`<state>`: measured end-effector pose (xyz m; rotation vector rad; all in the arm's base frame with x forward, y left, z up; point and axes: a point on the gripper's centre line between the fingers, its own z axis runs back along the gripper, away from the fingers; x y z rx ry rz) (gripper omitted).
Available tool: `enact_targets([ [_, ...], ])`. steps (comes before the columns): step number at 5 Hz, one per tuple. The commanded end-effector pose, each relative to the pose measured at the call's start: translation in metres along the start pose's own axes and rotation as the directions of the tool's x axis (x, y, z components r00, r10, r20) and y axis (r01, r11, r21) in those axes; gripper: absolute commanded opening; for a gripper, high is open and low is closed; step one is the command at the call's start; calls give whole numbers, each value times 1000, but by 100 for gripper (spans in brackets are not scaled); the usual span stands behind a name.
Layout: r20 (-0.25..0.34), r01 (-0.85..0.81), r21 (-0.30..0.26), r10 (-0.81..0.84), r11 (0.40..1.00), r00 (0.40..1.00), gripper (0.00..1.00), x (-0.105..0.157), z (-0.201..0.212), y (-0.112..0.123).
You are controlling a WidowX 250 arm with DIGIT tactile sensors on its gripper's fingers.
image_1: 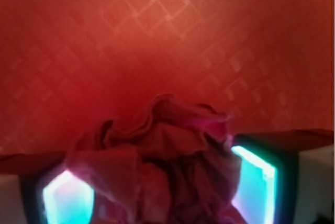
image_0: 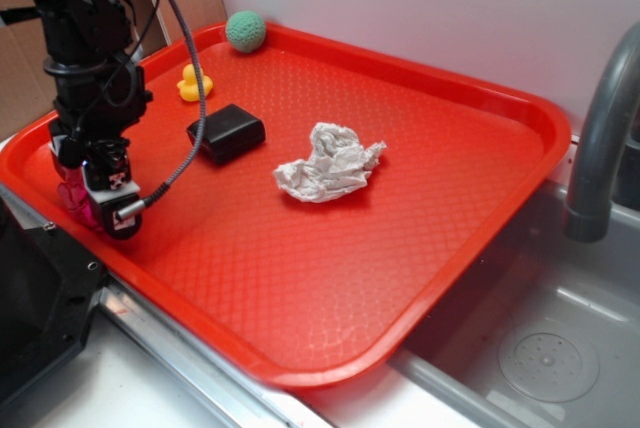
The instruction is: Grab the red paper.
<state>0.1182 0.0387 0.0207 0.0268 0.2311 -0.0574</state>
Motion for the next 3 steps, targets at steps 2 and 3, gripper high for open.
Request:
enact_targets([
  [2, -9, 59, 63, -58, 996, 998, 0, 25, 8, -11],
  [3, -8, 58, 69, -58, 996, 998, 0, 27, 10, -12],
])
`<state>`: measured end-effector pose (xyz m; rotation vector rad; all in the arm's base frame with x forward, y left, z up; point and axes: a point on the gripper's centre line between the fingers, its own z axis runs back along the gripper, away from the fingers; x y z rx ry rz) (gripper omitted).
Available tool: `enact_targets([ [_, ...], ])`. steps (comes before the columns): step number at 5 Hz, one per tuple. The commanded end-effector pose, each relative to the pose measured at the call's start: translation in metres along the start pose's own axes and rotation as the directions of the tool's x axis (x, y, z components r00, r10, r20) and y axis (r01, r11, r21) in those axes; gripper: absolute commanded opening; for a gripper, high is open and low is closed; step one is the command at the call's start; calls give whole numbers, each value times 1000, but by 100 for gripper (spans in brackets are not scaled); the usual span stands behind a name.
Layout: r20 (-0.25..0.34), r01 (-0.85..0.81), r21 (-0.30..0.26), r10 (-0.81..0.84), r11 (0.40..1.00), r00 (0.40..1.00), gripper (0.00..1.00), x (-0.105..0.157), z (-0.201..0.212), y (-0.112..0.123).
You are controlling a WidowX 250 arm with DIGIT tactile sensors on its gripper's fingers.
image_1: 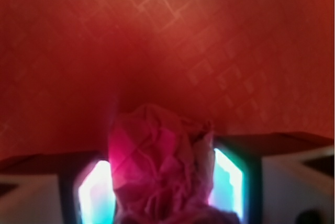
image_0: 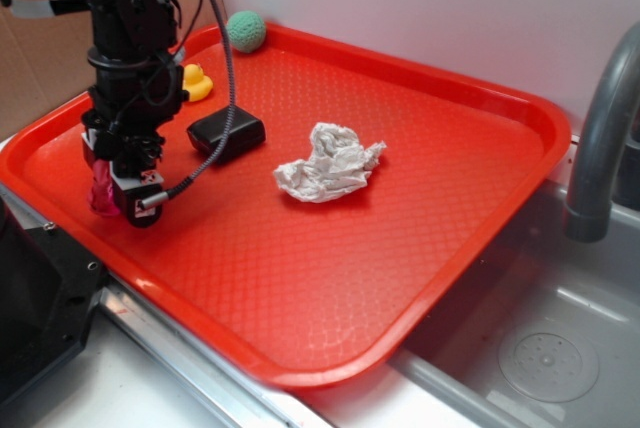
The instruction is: Grab the red paper.
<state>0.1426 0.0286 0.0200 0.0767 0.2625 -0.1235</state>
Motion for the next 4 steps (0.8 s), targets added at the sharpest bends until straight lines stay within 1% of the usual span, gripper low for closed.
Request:
enact_targets([
  [1, 55, -5, 19, 4, 1000, 998, 0, 3, 19, -6],
  [2, 156, -6, -9, 8, 1000, 988, 0, -5, 58, -6],
  [3, 286, 12, -40, 0, 999, 958, 0, -2, 107, -11],
  [4, 362, 29, -44, -12, 999, 932, 0, -1, 139, -15],
])
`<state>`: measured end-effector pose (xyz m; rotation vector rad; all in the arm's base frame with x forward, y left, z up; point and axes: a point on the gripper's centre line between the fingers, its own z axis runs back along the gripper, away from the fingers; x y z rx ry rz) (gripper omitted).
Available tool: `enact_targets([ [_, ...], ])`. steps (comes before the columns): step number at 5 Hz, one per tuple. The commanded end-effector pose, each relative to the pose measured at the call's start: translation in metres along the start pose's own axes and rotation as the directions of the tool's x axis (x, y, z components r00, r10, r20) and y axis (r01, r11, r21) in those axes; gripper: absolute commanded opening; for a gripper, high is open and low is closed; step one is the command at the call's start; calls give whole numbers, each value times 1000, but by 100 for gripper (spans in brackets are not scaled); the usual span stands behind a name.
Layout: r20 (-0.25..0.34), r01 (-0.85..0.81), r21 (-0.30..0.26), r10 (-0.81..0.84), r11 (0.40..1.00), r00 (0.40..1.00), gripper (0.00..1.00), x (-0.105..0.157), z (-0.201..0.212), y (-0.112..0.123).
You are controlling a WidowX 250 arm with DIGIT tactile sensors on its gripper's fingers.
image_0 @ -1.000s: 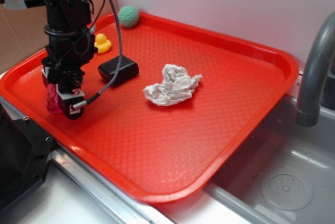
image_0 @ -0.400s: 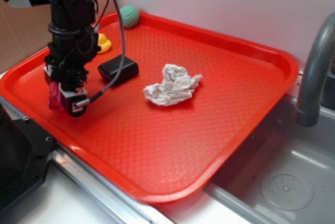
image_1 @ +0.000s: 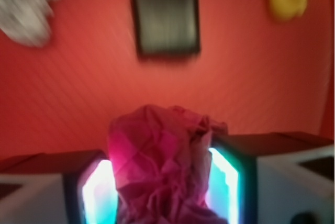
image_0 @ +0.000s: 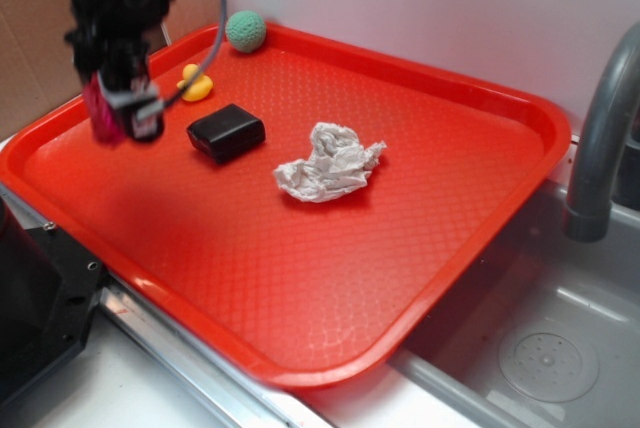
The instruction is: Grab the red paper.
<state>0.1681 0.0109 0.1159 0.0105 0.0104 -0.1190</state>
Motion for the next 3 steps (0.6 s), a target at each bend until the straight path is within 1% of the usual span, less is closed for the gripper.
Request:
enact_targets([
  [1, 191, 34, -3, -33, 999, 981, 0, 15, 81, -17],
  [2, 153, 9, -53, -1, 999, 988, 0, 18, 93, -16],
  [3, 96, -20, -55, 26, 998, 995, 0, 22, 87, -16],
])
